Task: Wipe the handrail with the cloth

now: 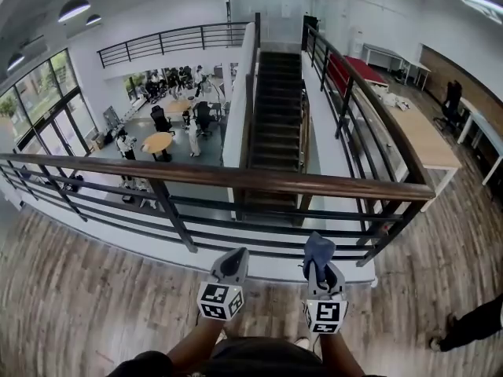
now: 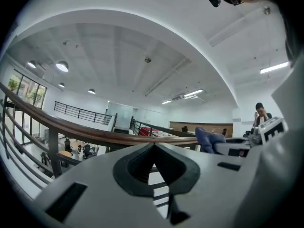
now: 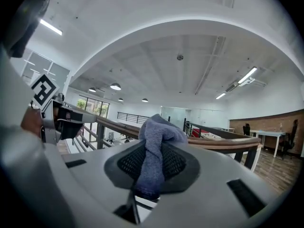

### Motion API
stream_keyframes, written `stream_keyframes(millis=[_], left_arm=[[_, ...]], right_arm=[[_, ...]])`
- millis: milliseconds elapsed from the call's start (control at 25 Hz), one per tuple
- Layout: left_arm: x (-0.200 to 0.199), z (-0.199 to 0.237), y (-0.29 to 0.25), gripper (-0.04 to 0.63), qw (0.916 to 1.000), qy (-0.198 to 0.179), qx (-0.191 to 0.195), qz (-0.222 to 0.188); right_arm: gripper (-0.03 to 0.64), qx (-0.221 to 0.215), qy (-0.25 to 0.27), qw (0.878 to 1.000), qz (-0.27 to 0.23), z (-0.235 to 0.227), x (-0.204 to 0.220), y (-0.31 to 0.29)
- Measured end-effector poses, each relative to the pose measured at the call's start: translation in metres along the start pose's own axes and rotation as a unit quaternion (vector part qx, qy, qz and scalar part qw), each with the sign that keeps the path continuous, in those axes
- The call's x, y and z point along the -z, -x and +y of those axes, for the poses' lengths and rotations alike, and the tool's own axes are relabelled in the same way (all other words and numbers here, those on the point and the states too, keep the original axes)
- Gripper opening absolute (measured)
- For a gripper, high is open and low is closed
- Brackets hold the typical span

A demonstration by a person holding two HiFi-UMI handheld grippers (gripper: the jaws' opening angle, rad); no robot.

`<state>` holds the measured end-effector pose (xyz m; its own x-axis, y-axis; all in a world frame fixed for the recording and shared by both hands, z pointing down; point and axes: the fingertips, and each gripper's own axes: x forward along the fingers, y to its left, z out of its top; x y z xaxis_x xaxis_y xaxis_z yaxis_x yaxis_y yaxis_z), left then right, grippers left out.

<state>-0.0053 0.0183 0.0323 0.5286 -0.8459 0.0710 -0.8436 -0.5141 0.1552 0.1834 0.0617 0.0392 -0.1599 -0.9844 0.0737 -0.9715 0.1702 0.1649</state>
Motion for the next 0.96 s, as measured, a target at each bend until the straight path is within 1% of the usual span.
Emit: stream_keyframes(millis=[120,240,400,440,640,800,960], left_arm=[[0.002,0.004,-0.005,0.002,1.0,-0.003,-0.006,0.001],[-0.004,0.006,-0.008,0.002,0.9999,-0.011,-0.012,-0.005],[-0.012,0.025,-0.011,0.002,0.9974,-0.063,-0.03,-0.015],[-0.014,0.03,-0.011,0.002,0.9972,-0.066,-0.033,-0.017],[-0.018,0.037,-0.014,0.002,0.9985,-0.035,-0.035,-0.022],[-0.008,0.033,-0.017,0.002,0.9995,0.008,-0.028,-0.014],[-0.003,0.028,-0.023,0.002,0.9995,0.014,-0.025,-0.012]], right_arm=[[0.077,-0.005,0.014,1.0,-0.004,0.002,-0.005,-0.012],[0.077,-0.002,0.013,1.0,-0.004,-0.004,-0.015,-0.02],[0.077,0.005,0.011,1.0,-0.009,-0.003,-0.019,-0.021],[0.077,0.006,0.01,1.0,-0.01,-0.001,-0.019,-0.021],[0.077,0.008,0.004,1.0,-0.004,0.001,-0.011,-0.023],[0.077,0.004,0.003,1.0,0.002,0.0,-0.006,-0.026],[0.077,0.004,0.006,1.0,0.001,-0.004,-0.003,-0.032]])
